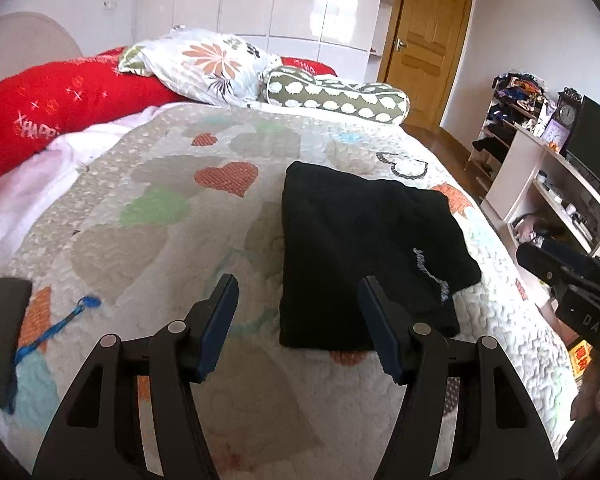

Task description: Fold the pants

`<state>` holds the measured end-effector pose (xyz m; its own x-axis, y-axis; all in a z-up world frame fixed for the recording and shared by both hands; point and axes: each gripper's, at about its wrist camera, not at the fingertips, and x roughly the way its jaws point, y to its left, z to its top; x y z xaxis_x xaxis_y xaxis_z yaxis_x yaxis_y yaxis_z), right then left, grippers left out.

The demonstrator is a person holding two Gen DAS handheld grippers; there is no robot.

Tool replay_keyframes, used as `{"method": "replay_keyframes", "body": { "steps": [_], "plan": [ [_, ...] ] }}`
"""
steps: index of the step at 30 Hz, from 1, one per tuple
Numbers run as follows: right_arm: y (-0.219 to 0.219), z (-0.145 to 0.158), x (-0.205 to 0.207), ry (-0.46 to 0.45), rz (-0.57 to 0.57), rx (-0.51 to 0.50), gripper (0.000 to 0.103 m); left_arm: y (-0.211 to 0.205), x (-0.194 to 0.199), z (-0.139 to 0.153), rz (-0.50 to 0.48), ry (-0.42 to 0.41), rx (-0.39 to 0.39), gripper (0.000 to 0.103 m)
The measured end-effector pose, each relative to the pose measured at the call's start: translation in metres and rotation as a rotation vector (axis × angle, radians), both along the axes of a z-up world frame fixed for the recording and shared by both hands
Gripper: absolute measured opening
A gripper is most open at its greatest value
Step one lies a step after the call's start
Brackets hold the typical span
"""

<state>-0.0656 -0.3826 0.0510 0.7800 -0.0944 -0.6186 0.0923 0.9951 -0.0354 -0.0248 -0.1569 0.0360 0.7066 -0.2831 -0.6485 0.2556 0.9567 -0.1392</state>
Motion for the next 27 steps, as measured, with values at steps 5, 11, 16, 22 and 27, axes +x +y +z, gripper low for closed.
{"method": "replay_keyframes", "body": {
  "steps": [5, 11, 16, 22, 27],
  "plan": [
    [0.009, 0.011, -0.022, -0.028, 0.008, -0.004, 0.051, 0.000, -0.017, 0.007, 0.007, -0.020, -0.004, 0.064],
    [0.013, 0.019, -0.040, -0.044, 0.011, -0.014, 0.053, 0.000, -0.032, 0.018, 0.012, -0.052, -0.003, 0.064],
    [0.016, 0.023, -0.049, -0.053, 0.017, -0.022, 0.053, -0.001, -0.042, 0.026, 0.017, -0.081, 0.009, 0.064],
    [0.017, 0.029, -0.054, -0.064, 0.017, -0.025, 0.053, 0.000, -0.047, 0.030, 0.021, -0.096, 0.015, 0.064],
    [0.019, 0.030, -0.056, -0.064, 0.020, -0.032, 0.053, -0.001, -0.048, 0.031, 0.026, -0.111, 0.028, 0.064]
  ]
}}
